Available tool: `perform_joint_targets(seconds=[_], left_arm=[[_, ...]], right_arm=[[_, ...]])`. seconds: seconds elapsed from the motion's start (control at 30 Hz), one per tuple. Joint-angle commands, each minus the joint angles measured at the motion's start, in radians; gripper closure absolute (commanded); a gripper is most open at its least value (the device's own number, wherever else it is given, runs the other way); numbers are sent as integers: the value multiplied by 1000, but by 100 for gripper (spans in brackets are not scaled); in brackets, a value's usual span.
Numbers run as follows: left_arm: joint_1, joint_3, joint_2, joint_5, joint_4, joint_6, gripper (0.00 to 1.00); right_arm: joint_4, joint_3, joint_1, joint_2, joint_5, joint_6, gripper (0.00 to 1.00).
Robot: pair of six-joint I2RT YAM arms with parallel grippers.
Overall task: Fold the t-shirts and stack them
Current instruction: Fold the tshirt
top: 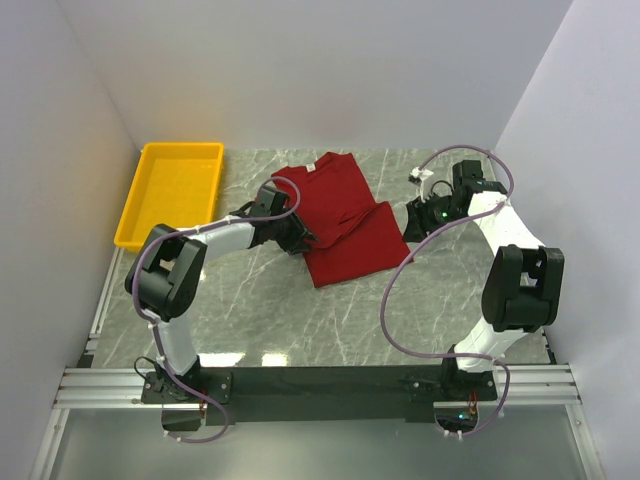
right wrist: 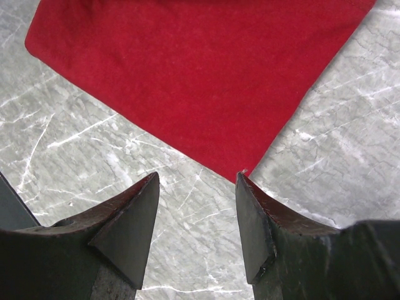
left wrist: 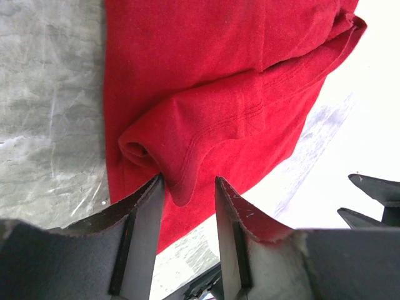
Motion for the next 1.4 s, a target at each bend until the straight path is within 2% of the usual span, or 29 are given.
perform_joint_targets(seconds=[0.0,0.13,0.43,0.57,0.83,1.1,1.37], left_arm=[[-2,32,-16,27,12,15,57],[0,38,0,33,15,15,60],[1,46,18,47,43,-5,99],[12,35,7,44,64,-26,99],[81,-63,-40,86,230,-156,99],[142,-49,27,116,343,-296,99],[169,-43,90,132,412,-367,99]], right_arm=[[-9,2,-8,-52,-16,-6,41],[-11,5,-9,-50,-21,-3,41],[-13,7,-9,-52,-24,0,41],[-14,7,-9,-54,-22,-1,41],[-11,4,-11,-55,-27,3,41],[-11,4,-11,-58,-30,5,41],[-9,-1,-12,-58,-30,6,41]])
